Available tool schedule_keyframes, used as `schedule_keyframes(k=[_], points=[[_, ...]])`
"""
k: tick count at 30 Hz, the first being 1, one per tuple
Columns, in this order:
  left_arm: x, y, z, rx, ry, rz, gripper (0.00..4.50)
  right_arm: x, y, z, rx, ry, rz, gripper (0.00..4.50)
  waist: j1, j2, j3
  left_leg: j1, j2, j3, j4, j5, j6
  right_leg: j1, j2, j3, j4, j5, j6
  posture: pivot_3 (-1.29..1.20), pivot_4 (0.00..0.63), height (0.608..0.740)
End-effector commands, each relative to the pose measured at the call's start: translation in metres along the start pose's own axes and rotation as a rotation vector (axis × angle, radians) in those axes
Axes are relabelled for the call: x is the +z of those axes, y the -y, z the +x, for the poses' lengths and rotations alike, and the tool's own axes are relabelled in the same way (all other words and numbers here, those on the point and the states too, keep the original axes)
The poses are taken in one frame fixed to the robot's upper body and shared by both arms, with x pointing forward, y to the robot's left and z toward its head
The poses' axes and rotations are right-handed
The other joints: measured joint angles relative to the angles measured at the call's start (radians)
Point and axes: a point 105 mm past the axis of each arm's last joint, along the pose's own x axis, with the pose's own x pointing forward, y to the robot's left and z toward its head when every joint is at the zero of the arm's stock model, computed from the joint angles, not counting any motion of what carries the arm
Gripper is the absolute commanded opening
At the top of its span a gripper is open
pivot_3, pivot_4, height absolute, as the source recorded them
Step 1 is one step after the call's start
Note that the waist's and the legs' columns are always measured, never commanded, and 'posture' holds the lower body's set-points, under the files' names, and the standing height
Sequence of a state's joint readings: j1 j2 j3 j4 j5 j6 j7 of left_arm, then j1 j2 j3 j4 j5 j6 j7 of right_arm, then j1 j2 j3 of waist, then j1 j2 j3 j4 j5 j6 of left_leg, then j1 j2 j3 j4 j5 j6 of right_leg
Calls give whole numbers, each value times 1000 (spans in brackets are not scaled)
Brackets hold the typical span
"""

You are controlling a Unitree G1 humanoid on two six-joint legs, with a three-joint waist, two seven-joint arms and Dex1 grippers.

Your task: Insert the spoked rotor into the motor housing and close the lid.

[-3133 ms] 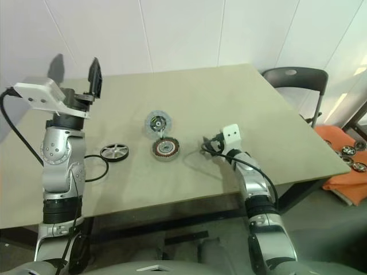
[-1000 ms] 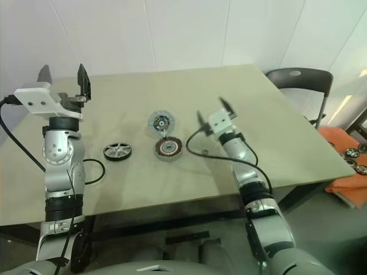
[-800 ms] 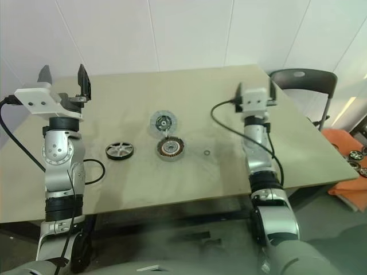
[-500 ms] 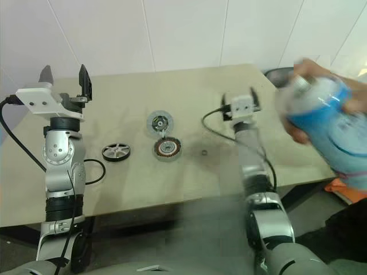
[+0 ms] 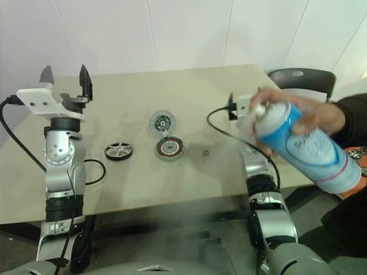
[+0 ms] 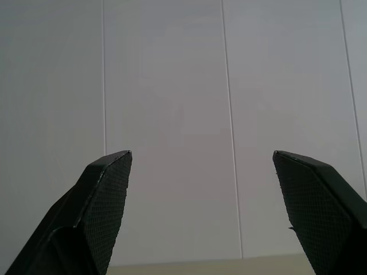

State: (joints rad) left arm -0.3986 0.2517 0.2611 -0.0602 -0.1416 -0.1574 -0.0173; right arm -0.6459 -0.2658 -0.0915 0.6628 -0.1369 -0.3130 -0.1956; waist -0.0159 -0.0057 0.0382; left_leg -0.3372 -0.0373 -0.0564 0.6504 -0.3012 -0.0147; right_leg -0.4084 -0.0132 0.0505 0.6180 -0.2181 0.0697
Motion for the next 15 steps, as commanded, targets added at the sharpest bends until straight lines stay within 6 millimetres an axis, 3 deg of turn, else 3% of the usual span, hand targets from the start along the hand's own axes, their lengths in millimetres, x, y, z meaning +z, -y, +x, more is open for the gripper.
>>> schedule_keyframes(k=[1, 6, 9, 12, 15], points=[[16, -3, 4, 12, 70, 13, 4184, 17, -13, 4, 47, 61, 13, 4439, -6, 0, 0, 0, 0, 0, 0, 0, 0, 0, 0, 0, 0, 0, 0, 0, 0, 740], [18, -8, 7, 39, 80, 31, 4184, 15, -22, 1, 90, 57, 14, 4439, -3, 0, 0, 0, 0, 1, 1, 0, 0, 0, 0, 1, 1, 0, 0, 0, 0, 740], [24, -29, 10, 134, 106, 66, 4184, 13, -23, 0, 98, 48, 10, 4439, 1, 0, 0, 0, 0, 1, 1, 0, 0, 0, 0, 0, 1, 0, 0, 0, 0, 740], [33, -65, 12, 327, 138, 66, 4184, 11, -25, -1, 108, 44, 9, 4439, 1, 0, 0, 0, 0, 0, 1, 0, 0, 0, 0, 0, 0, 0, 0, 0, 0, 740], [34, -80, 10, 405, 133, 105, 4184, 11, -26, -1, 110, 41, 9, 4439, -1, 0, 0, 0, 0, 0, 1, 0, 0, 0, 0, 0, 0, 0, 0, 0, 0, 740]])
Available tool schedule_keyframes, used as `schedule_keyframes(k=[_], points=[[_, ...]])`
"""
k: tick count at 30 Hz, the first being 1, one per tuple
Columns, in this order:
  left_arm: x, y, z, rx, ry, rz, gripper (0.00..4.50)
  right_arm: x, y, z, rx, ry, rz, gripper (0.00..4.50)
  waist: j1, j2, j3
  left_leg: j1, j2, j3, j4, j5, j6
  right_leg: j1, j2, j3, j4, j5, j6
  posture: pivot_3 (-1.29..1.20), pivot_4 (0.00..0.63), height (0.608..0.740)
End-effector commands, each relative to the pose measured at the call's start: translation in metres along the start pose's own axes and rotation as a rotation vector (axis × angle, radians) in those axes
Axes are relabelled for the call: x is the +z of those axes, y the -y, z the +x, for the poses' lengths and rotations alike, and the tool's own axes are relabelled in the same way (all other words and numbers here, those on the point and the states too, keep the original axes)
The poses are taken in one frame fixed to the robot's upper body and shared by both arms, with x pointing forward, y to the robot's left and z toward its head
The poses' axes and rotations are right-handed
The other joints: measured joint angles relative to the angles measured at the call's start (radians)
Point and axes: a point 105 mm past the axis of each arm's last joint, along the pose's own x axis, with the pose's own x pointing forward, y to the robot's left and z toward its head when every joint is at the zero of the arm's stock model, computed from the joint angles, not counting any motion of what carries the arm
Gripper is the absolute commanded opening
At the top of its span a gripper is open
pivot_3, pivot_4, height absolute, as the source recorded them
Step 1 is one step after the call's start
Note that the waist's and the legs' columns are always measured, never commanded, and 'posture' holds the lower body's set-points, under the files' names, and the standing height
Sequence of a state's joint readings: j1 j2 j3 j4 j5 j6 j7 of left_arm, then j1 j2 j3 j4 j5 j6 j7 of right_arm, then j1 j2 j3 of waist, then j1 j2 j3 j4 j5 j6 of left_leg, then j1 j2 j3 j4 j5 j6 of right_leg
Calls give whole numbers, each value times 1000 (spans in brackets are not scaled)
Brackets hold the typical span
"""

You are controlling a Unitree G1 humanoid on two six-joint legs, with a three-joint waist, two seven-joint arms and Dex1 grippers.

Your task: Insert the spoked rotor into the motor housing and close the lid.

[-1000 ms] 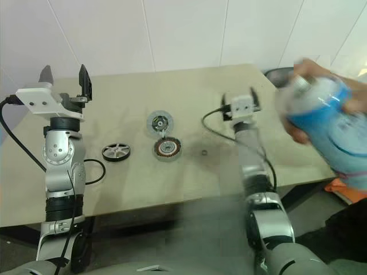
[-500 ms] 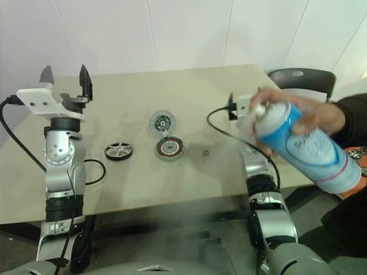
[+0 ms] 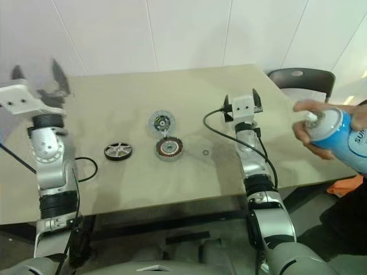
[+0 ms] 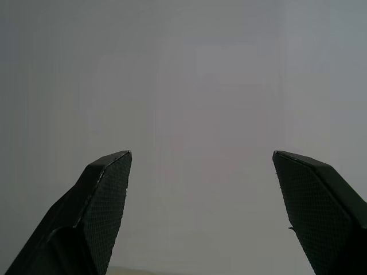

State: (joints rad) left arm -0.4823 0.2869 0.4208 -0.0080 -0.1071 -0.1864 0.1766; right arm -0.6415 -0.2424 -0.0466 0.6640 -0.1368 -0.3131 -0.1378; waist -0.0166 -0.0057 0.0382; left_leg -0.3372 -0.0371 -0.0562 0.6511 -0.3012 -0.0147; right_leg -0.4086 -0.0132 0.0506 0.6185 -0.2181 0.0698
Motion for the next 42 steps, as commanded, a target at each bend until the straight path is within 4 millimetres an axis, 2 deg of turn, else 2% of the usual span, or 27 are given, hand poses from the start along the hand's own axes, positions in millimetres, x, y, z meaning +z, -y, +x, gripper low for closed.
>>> schedule_keyframes(k=[1, 4, 5, 7, 9, 10, 11, 12, 13, 14, 19, 21, 23, 25, 27, 29, 34, 37, 42], points=[[9, -15, 6, 82, 43, 48, 4184, 11, 0, 3, 3, 42, 0, 4439, 0, 0, 0, 0, 0, 0, 0, 0, 0, 0, 0, 0, 0, 0, 0, 0, 0, 740], [6, -17, 5, 103, 34, 64, 4184, 11, 0, 3, 5, 42, -1, 4439, 3, 0, 0, 0, 0, 0, 0, 0, 0, 0, 0, 0, 0, 0, 0, 0, 0, 740], [2, -10, 3, 66, 16, 45, 4184, 10, -1, 3, 8, 41, -2, 4439, 4, 0, 0, 0, 0, 0, 0, 0, 0, 0, 0, 0, 0, 0, 0, 0, 0, 740], [-12, 29, -8, -152, -73, -44, 4184, 10, -1, 2, 12, 40, -2, 4439, 5, 0, 0, 0, -1, 0, 1, 0, 0, 1, -1, 0, 0, 0, 0, 0, 0, 740], [-14, 73, -31, -410, -114, -116, 4184, 10, -1, 1, 13, 42, -3, 4439, 5, 0, -1, 0, -1, 0, 1, 0, 0, 1, -1, 0, 0, 0, 0, 0, 0, 740], [-15, 94, -46, -526, -165, -183, 4184, 10, 0, 1, 6, 43, -8, 4439, 3, 0, 0, 0, -1, 0, 1, 0, 0, 1, -1, 0, -1, 0, 0, 0, 0, 740], [-19, 116, -70, -693, -241, -217, 4184, 10, 1, 2, 1, 42, -9, 4439, 1, -1, 0, -1, -2, 1, 2, 0, 0, 1, -1, 0, -1, 0, 0, 0, 0, 740], [-18, 131, -91, -832, -277, -234, 4184, 10, 3, 2, -3, 40, -10, 4439, -2, -1, 0, -1, -2, 1, 2, 0, 0, 1, -1, 0, -1, 0, 0, 0, 0, 740], [-21, 137, -105, -898, -334, -260, 4184, 10, 3, 2, -5, 40, -10, 4439, -7, 0, 0, -1, -2, 1, 1, 0, 0, 1, -1, 1, -1, 0, 0, 0, 0, 740], [-22, 136, -108, -899, -356, -269, 4184, 10, 3, 2, -3, 40, -10, 4439, -15, 0, 0, -1, -1, 2, 1, 0, 0, 1, -1, 2, -1, 0, 0, 0, 0, 740], [-20, 112, -77, -738, -314, -238, 4184, 8, 3, 0, -2, 37, -16, 4439, -31, 0, 0, 0, 2, 1, 0, 0, 0, 1, 3, 2, 3, 0, -1, 0, 0, 740], [-12, 100, -58, -620, -225, -212, 4184, 8, 3, 0, -3, 35, -18, 4439, -30, 1, 0, 1, 2, 1, 0, 0, 0, 2, 4, 2, 6, 0, -1, 0, 0, 740], [-1, 70, -26, -394, -97, -136, 4184, 8, 3, 0, -4, 34, -19, 4439, -27, 1, 0, 5, 1, 0, 1, 1, 0, 3, 5, 2, 7, -1, -1, 0, 0, 740], [4, 38, -5, -198, -23, -20, 4184, 8, 3, 1, -1, 34, -19, 4439, -27, 0, 1, 10, 1, 0, 2, 1, 0, 5, 4, 2, 8, -1, 0, 0, 0, 740], [8, -2, 8, -4, 26, 163, 4184, 8, 4, 1, 2, 34, -20, 4439, -31, 0, 1, 14, 1, 2, 0, 1, 0, 7, 4, 3, 7, -2, 0, 0, 0, 740], [11, -16, 11, 60, 54, 246, 4184, 8, 4, 2, 4, 34, -20, 4439, -30, 0, 1, 16, 1, 2, -3, 1, 0, 8, 4, 4, 5, -1, 0, 0, 0, 740], [1, -7, 4, 34, 22, 203, 4184, 8, 1, 3, 12, 34, -19, 4439, -8, -1, 0, 10, -2, -1, -2, 1, 0, 8, 0, 2, -1, 0, -1, 0, 0, 740], [-3, 13, -1, -56, -1, 134, 4184, 9, -1, 3, 16, 35, -20, 4439, 4, -1, 0, 5, -3, -1, -1, 1, 0, 5, -1, 2, -3, 0, 0, 0, 0, 740], [-19, 29, -10, -172, -100, 33, 4184, 8, -8, 3, 45, 26, -11, 4439, 0, -1, -1, -1, -2, -1, -2, 1, -1, -1, -1, 2, -2, 1, 1, 0, 0, 740]])
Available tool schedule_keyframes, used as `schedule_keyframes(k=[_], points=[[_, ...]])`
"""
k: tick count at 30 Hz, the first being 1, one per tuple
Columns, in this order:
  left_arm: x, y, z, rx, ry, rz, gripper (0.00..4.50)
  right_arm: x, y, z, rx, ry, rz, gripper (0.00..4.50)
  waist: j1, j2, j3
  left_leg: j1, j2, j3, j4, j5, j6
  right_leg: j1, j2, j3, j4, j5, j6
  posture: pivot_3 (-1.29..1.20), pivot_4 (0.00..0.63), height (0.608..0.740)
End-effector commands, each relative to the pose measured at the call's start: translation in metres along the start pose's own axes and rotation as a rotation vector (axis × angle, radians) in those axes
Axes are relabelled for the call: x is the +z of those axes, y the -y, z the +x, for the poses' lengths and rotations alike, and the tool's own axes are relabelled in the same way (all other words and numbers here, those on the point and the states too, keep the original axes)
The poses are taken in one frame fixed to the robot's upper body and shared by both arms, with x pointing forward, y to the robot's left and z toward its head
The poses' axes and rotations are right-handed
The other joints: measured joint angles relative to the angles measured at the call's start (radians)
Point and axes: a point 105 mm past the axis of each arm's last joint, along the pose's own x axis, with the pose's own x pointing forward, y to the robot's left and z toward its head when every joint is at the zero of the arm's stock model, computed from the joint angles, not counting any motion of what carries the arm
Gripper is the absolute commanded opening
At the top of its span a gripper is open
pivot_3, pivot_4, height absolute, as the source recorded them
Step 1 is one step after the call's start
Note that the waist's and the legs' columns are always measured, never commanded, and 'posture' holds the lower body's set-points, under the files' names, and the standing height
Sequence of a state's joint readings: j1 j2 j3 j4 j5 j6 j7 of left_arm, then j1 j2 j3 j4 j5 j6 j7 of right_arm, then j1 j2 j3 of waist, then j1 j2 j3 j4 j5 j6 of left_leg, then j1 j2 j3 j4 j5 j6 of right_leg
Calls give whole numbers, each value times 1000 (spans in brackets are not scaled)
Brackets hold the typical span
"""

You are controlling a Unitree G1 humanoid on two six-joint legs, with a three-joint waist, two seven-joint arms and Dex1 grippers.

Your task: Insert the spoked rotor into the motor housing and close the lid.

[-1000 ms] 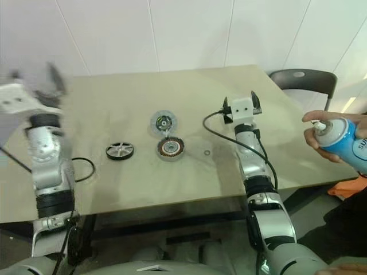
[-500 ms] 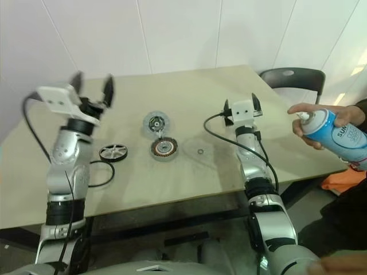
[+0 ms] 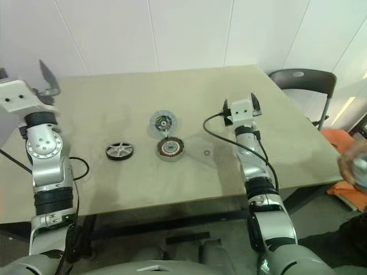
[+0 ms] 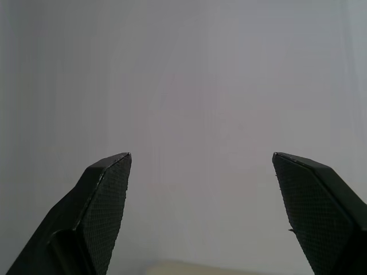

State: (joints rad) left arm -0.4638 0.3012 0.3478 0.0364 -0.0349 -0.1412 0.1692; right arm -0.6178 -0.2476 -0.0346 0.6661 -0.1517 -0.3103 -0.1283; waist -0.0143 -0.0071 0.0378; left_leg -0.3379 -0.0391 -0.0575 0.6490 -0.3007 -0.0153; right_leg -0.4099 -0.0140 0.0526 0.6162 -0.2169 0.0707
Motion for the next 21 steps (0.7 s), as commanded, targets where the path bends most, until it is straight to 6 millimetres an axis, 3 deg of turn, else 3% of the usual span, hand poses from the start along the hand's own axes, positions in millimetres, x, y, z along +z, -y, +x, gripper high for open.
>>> schedule_keyframes(k=[1, 4, 5, 10, 16, 18, 21], points=[[-1, 16, -5, -128, -36, -80, 4184, 16, -10, 7, 50, 43, 20, 4439, -5, 0, 0, 0, 0, 0, -1, 0, 0, 0, 0, 0, 0, 0, 0, 0, 0, 740], [-21, 25, -17, -222, -149, -100, 4184, 15, -23, 3, 122, 43, 39, 4439, -10, 0, 0, 1, 1, 0, -1, 0, 0, 0, 1, 0, 1, 0, 0, 0, 0, 740], [-36, 30, -25, -273, -234, -108, 4184, 16, -26, 1, 140, 48, 40, 4439, -10, 0, 0, 1, 1, 0, -1, 0, 0, 0, 2, 0, 1, 0, 0, 0, 0, 740], [-77, 34, -59, -429, -493, -56, 4184, 14, -28, -1, 171, 44, 53, 4439, -12, 1, 0, 1, 1, 0, 1, 0, 0, 0, 2, 0, 2, 0, 0, 0, 0, 740], [-77, 33, -66, -436, -502, -63, 4184, 14, -26, 0, 170, 44, 45, 4439, -5, 0, 0, 1, 1, 0, 1, 0, 0, 0, 2, 0, 2, 0, 0, 0, 0, 740], [-72, 34, -63, -428, -466, -48, 4184, 26, -14, 2, 92, 116, -39, 4439, -3, 1, 0, 1, 1, -1, 1, 0, 0, 0, 1, 0, 2, 0, 0, 0, 0, 740], [-69, 34, -61, -419, -435, -21, 4184, 37, 32, 13, -175, 140, -62, 4439, -1, 1, 0, 1, 1, -1, 1, 0, 0, 0, 1, 0, 2, 0, 0, 0, 0, 740]])
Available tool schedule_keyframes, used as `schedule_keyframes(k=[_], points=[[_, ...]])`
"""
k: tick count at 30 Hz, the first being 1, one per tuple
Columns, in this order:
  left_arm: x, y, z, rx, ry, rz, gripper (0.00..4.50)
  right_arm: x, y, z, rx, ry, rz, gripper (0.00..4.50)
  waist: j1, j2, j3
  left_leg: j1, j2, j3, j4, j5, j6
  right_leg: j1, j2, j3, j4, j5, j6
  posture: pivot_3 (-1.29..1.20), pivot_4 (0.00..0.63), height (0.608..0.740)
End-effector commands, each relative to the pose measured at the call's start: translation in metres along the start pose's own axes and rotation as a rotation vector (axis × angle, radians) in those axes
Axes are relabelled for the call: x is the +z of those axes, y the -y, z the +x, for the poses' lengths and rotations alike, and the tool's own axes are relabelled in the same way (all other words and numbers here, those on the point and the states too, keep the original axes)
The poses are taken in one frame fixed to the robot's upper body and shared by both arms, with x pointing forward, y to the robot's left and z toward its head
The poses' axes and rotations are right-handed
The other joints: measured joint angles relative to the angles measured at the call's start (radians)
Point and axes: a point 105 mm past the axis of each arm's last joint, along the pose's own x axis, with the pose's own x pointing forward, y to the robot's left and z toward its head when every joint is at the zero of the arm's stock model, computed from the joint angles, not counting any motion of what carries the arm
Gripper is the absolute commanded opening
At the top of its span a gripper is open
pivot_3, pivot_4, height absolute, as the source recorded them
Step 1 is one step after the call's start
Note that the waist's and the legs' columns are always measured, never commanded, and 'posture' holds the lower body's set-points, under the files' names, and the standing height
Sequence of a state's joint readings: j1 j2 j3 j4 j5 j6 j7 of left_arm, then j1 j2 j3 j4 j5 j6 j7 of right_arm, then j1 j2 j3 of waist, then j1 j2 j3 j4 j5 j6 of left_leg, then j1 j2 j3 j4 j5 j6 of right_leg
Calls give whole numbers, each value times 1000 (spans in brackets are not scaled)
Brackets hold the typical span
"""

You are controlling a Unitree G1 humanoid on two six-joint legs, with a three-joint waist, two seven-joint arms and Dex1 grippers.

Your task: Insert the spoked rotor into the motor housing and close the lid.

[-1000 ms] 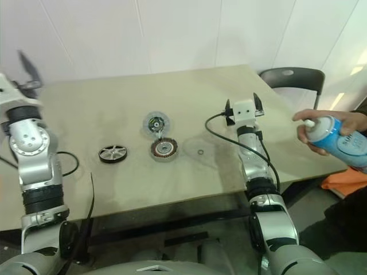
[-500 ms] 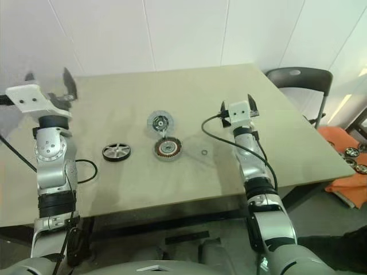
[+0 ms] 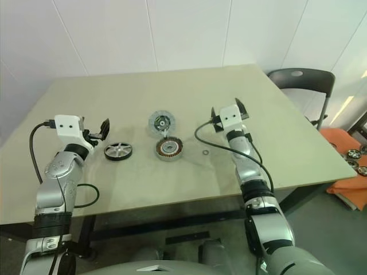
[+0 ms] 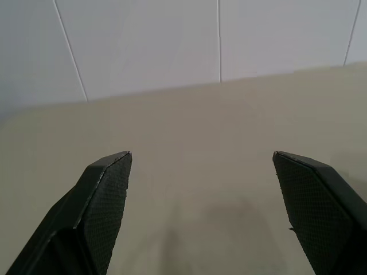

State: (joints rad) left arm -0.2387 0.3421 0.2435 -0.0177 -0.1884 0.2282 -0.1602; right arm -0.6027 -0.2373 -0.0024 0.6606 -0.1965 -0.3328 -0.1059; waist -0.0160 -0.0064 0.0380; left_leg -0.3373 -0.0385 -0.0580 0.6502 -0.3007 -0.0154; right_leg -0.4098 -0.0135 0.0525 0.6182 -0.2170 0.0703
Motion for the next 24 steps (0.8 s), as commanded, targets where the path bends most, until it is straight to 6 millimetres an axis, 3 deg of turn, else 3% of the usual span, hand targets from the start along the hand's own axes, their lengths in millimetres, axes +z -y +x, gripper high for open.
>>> schedule_keyframes(k=[1, 5, 10, 17, 20, 24], points=[[23, 2, 2, 5, 91, 37, 4184, 36, 62, 17, -308, 117, -46, 4439, 1, 0, 0, 0, 0, 0, 0, 0, 0, 0, 0, 0, 0, 0, 0, 0, 0, 740], [20, 2, 0, 1, 83, 36, 4184, 73, 74, 25, -352, 265, -140, 4439, -2, 0, 0, 0, 0, 1, -1, 0, 0, 0, 0, 0, -1, 0, 0, 0, 0, 740], [19, 6, 1, -14, 79, 43, 4184, 121, 97, 33, -445, 393, -47, 4439, -10, 0, 0, 0, 1, 1, -1, 0, 0, 0, 2, 1, 0, 0, 0, 0, 0, 740], [19, 7, 4, -17, 79, 48, 4184, 179, 128, 29, -526, 556, -28, 4439, -2, 0, 0, 0, 0, 1, -1, 0, 0, -1, 1, 1, -1, 0, 0, 0, 0, 740], [19, 10, 4, -27, 79, 47, 4184, 192, 146, 25, -577, 593, -44, 4439, 3, 0, 0, -1, 0, 0, -1, 0, 0, 0, 0, 0, -1, 0, 0, 0, 0, 740], [18, 11, 5, -28, 81, 48, 4184, 192, 168, 21, -631, 585, -53, 4439, 1, 0, 0, -1, 0, 1, -1, 0, 0, 0, 0, 0, -2, 0, 0, 0, 0, 740]])
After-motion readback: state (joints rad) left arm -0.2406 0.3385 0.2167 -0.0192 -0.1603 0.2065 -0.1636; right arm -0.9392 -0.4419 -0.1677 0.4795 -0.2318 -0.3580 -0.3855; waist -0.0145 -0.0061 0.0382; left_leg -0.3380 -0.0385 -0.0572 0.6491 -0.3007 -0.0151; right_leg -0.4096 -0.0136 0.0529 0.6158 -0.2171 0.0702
